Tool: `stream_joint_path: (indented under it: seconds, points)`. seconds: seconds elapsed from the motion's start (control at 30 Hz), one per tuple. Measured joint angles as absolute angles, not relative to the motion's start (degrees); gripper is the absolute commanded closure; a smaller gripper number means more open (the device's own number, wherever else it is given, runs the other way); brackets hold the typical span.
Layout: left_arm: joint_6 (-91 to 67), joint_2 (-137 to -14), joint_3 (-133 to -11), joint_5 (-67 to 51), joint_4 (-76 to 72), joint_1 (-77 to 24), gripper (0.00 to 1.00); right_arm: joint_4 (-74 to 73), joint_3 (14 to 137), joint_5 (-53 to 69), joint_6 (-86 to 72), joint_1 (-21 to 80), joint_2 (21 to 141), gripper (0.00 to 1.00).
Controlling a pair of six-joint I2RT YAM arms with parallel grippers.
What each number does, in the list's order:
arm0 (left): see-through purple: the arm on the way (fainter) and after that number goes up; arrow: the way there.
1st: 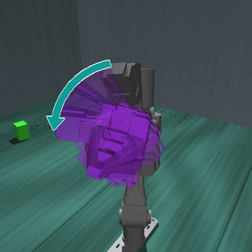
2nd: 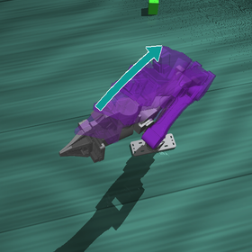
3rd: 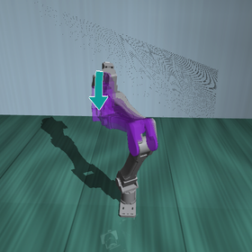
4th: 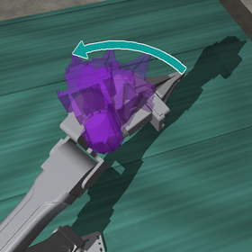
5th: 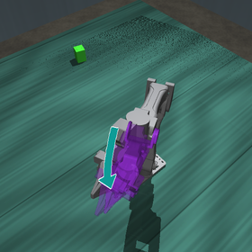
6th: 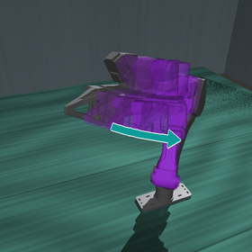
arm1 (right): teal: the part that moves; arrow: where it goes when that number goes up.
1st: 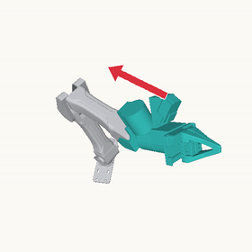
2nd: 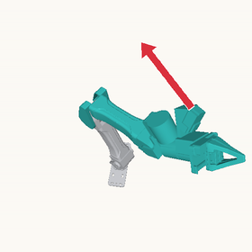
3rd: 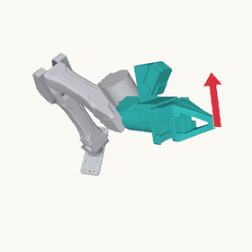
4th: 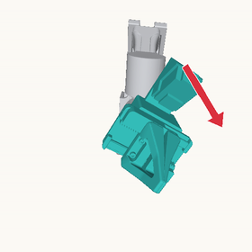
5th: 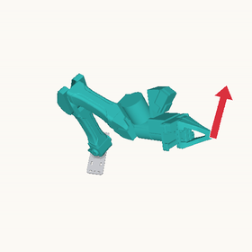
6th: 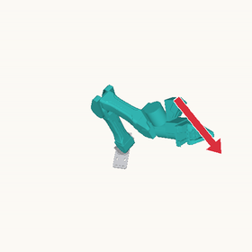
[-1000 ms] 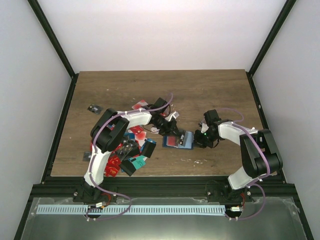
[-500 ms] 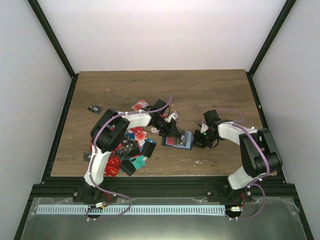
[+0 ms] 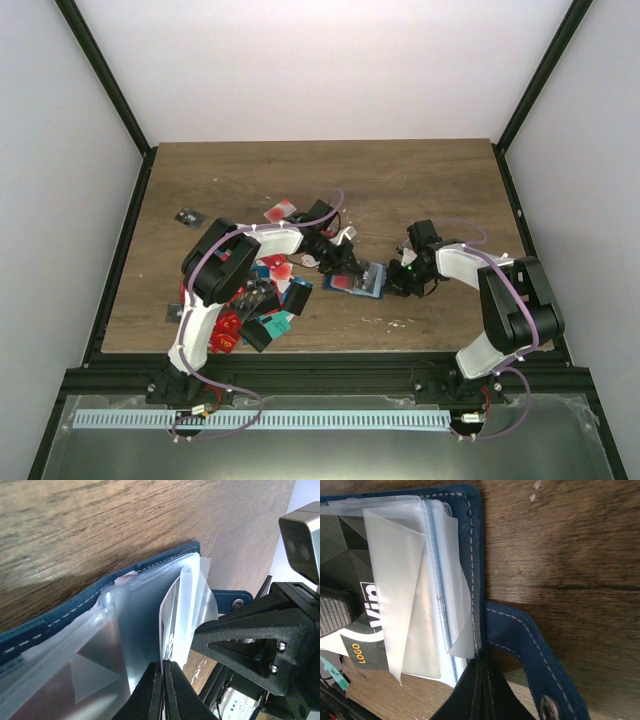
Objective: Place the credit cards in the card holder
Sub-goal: Insert the credit card into the card holder.
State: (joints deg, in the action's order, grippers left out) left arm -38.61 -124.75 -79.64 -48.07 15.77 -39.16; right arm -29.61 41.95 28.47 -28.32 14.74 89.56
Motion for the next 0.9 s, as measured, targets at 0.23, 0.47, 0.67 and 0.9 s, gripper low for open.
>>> stream_joint_path:
  seconds: [0.23, 0.47, 0.67, 0.9]
  points:
    - [-39.0, -125.5, -79.6, -48.2, 15.1, -39.4, 0.96, -29.5, 41.9, 28.6, -28.4, 14.7, 89.6, 0.99]
    - [-39.0, -125.8, -79.6, -48.3, 14.6, -39.5, 0.93, -29.1, 41.6, 29.1, -28.4, 14.7, 89.6, 0.99]
    - [-38.7, -125.8, -79.8, -47.0, 15.8, -39.7, 0.84, -28.9, 41.5, 29.5, -28.4, 14.7, 89.6, 0.99]
    - [-37.2, -125.8, -81.5, -45.7, 19.0, -40.4, 0.74, -28.8, 41.5, 29.5, -28.4, 14.7, 89.6, 0.99]
